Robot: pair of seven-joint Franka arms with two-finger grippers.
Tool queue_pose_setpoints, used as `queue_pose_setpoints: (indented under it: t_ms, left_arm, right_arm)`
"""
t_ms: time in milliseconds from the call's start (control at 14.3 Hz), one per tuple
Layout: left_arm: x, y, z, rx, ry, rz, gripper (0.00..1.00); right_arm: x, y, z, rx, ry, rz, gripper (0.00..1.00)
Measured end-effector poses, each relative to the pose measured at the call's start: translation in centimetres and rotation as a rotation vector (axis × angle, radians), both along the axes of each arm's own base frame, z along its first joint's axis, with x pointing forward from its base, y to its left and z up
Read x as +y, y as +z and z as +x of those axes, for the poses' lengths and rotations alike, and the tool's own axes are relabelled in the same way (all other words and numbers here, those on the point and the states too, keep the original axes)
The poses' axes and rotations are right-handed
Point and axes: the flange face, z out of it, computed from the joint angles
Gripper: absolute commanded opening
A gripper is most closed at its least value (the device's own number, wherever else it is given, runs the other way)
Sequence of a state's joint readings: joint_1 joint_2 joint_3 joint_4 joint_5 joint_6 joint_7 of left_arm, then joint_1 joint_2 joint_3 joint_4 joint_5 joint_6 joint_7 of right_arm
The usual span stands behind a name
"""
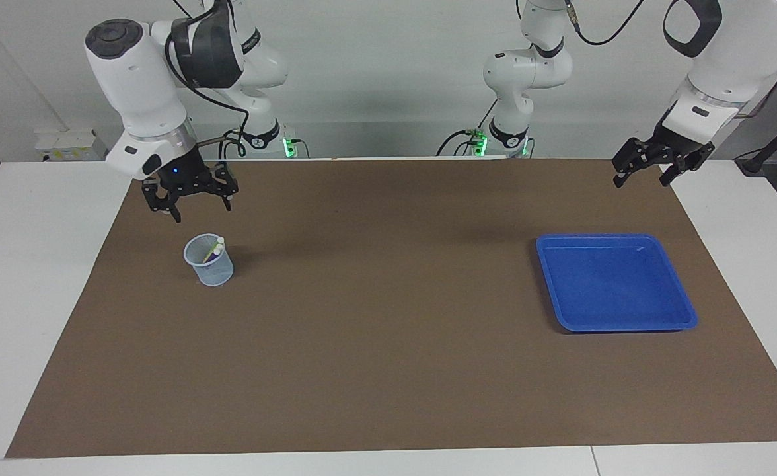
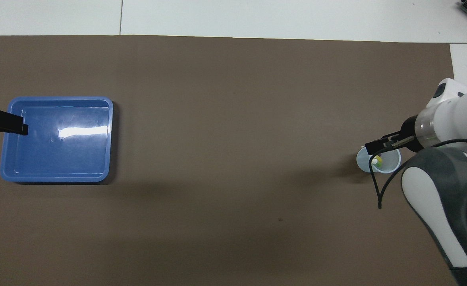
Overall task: Right arm passes pens to left for tray arrangement
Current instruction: 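Lower the right gripper into the white cup and grasp a green pen, then lift the green pen from the cup while the left gripper moves forward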
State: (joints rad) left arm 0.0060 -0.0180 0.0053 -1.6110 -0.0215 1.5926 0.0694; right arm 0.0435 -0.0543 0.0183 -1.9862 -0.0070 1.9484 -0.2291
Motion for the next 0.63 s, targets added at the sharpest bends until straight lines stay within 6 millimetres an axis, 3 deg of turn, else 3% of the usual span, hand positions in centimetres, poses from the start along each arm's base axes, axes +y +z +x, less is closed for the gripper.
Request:
queue_pose_setpoints:
  t_ms: [140,628]
  left_arm:
    - [-0.1,0.2,-0.1,-0.003,-0.002,0.000,1.00]
    - [-0.5,-1.4,-1.6,0.047,-0.013,-0.005,1.00]
  right_arm:
    - [0.0,-1.5,-0.3,0.017,0.000,-0.001,0.90]
    - [-0.5,-7.3,-1.6,0.134,-0.184,-0.016,0.88]
